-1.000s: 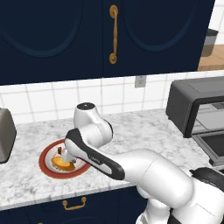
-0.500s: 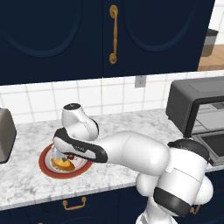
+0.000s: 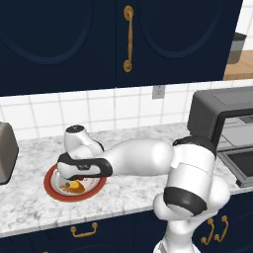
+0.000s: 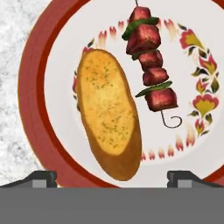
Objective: Pick up the kebab skewer and baguette bread, and place them inside the toaster oven. Close the toaster oven door and start by setting the timer.
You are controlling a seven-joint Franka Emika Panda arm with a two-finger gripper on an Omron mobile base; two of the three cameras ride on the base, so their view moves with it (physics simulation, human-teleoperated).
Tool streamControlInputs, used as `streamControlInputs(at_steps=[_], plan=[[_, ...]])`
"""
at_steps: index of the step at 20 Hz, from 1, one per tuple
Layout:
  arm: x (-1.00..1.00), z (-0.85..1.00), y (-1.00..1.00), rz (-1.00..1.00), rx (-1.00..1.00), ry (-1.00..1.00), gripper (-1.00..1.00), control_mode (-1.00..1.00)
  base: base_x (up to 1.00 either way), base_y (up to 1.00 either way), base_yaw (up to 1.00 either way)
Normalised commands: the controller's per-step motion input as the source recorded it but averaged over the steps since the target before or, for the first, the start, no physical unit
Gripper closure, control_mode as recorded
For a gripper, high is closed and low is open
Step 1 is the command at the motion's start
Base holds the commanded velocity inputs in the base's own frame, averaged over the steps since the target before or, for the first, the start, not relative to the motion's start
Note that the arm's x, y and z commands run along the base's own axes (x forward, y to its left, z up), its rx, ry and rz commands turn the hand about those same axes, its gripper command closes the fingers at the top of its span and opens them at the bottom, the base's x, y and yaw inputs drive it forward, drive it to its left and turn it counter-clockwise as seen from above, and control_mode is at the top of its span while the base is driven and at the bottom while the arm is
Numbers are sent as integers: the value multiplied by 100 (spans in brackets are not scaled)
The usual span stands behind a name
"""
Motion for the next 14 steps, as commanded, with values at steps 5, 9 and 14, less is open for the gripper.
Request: streamControlInputs(at_steps=[5,9,14], plan=[[24,-31,27,0,-2,0,-100,-100,0,0,0],[24,-2,0,0,0,0,-100,-100,0,0,0],[12,-10,3,0,0,7,-100,-100,0,0,0]])
